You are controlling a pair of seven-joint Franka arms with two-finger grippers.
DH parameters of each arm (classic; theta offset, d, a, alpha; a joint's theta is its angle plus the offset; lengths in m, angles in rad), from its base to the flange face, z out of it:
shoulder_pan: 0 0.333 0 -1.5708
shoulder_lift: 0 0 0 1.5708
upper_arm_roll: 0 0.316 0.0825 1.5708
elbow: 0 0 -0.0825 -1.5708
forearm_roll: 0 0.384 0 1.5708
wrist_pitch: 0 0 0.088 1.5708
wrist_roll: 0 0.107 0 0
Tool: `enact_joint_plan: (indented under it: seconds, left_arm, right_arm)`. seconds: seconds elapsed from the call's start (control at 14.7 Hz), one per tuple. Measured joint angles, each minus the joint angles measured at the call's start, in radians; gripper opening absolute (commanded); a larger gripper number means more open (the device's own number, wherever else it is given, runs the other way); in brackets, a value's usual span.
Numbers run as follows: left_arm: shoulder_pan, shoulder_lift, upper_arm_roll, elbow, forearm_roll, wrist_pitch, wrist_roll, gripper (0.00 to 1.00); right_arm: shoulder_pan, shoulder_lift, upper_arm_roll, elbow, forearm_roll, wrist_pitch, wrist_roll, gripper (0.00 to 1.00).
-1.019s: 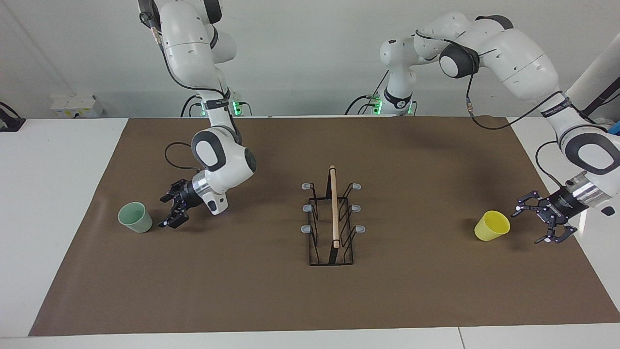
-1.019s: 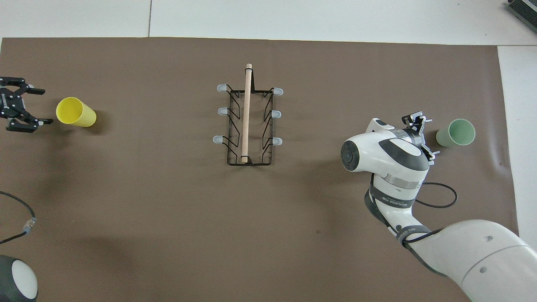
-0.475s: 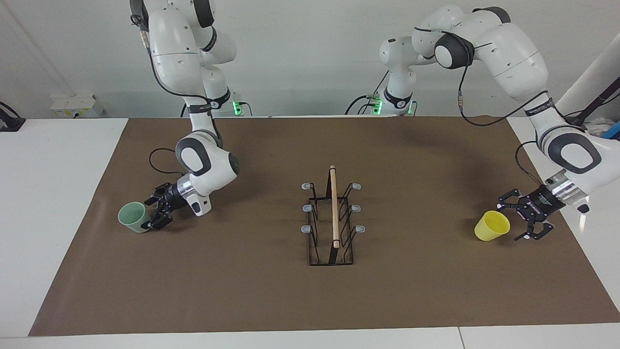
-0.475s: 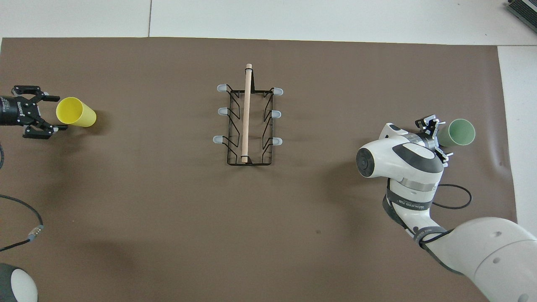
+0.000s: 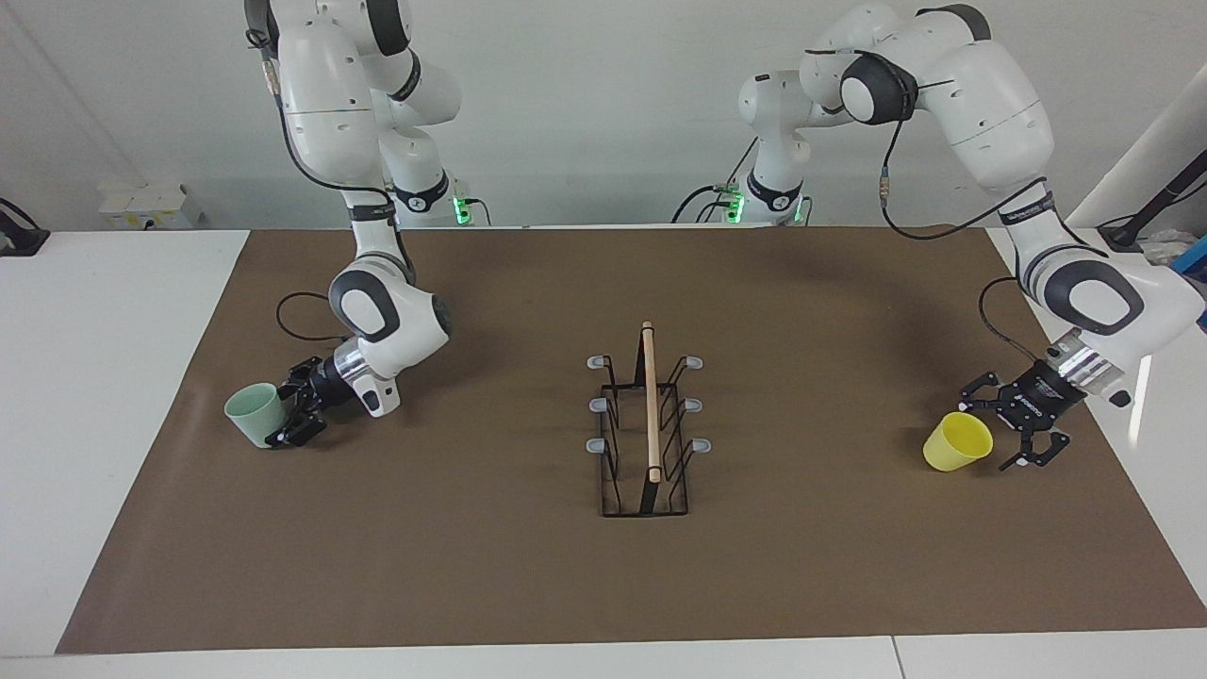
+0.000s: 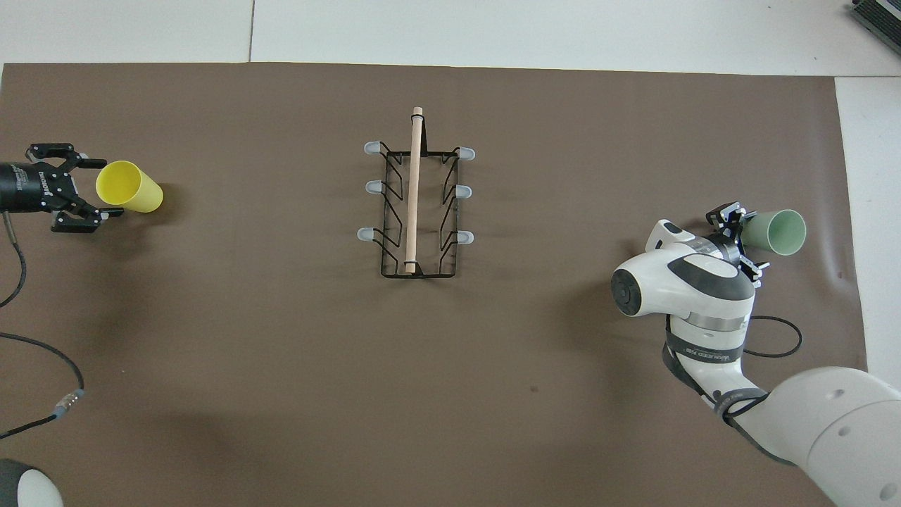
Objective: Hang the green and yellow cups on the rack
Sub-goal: 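Grasp the yellow cup with the left gripper while the right gripper grasps the green cup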
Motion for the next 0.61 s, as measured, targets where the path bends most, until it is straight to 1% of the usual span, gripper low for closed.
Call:
enact_joint_plan:
  seconds: [0.2,0.41,0.61]
  left_arm:
    - [-0.015,-0.015,-0.002,-0.076,-0.117,0.026,0.018,1.00]
    - [-0.039,-0.039,-0.003,-0.119,-0.242,0.050,0.027,1.00]
    - [-0.052,-0.049,-0.009,-0.137,-0.295,0.068,0.030,1.00]
  right_arm:
    - [0.000,-0.001,0.000,0.000,-0.010,0.003,0.000,1.00]
    - [0.000,-0.001,0.000,-0.001,-0.027,0.005,0.000,1.00]
    - [-0.011,-0.001,0.000,-0.001,-0.058,0.011,0.000,1.00]
